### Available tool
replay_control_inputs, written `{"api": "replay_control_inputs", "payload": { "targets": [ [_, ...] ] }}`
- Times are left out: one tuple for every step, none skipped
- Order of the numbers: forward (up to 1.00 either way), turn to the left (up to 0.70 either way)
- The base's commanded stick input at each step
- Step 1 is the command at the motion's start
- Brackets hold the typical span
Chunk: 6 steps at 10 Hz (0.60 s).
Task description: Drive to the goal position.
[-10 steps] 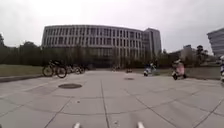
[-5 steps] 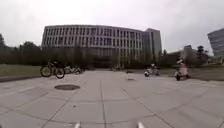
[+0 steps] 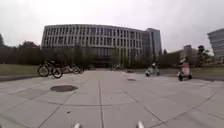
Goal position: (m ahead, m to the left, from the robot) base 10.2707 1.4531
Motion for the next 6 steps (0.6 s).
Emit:
{"api": "replay_control_inputs", "payload": {
  "targets": [
    [0.50, 0.00],
    [0.50, 0.00],
    [0.50, 0.00],
    [0.50, 0.00],
    [0.50, 0.00],
    [0.50, 0.00]
  ]
}}
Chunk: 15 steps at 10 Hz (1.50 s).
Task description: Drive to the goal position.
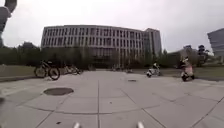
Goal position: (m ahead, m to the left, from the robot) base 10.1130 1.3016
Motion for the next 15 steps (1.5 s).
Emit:
{"api": "replay_control_inputs", "payload": {
  "targets": [
    [0.50, 0.00],
    [0.50, 0.00],
    [0.50, 0.00],
    [0.50, 0.00],
    [0.50, 0.00],
    [0.50, 0.00],
    [0.50, 0.00],
    [0.50, 0.00],
    [0.50, 0.00],
    [0.50, 0.00],
    [0.50, 0.00],
    [0.50, 0.00],
    [0.50, 0.00],
    [0.50, 0.00],
    [0.50, 0.00]
  ]
}}
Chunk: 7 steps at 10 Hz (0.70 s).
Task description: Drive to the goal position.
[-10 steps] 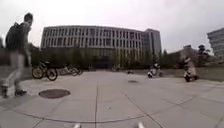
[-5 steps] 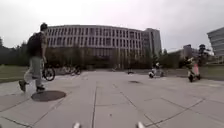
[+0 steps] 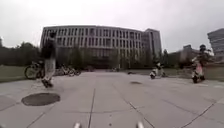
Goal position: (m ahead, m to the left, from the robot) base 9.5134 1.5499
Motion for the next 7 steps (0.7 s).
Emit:
{"api": "replay_control_inputs", "payload": {
  "targets": [
    [0.50, 0.00],
    [0.50, 0.00],
    [0.50, -0.03],
    [0.50, -0.11],
    [0.50, -0.16],
    [0.50, -0.20],
    [0.50, -0.13]
  ]
}}
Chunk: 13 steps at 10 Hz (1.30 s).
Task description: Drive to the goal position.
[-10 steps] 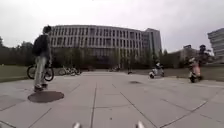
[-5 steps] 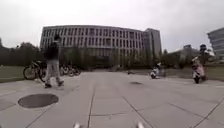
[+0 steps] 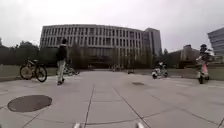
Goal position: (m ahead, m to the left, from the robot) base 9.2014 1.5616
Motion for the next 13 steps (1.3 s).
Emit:
{"api": "replay_control_inputs", "payload": {
  "targets": [
    [0.50, 0.00],
    [0.50, 0.00],
    [0.50, 0.00],
    [0.50, 0.00],
    [0.50, 0.00],
    [0.50, 0.00],
    [0.50, 0.00],
    [0.50, 0.00],
    [0.50, 0.00],
    [0.50, 0.00],
    [0.50, 0.00],
    [0.50, 0.00],
    [0.50, 0.00]
  ]
}}
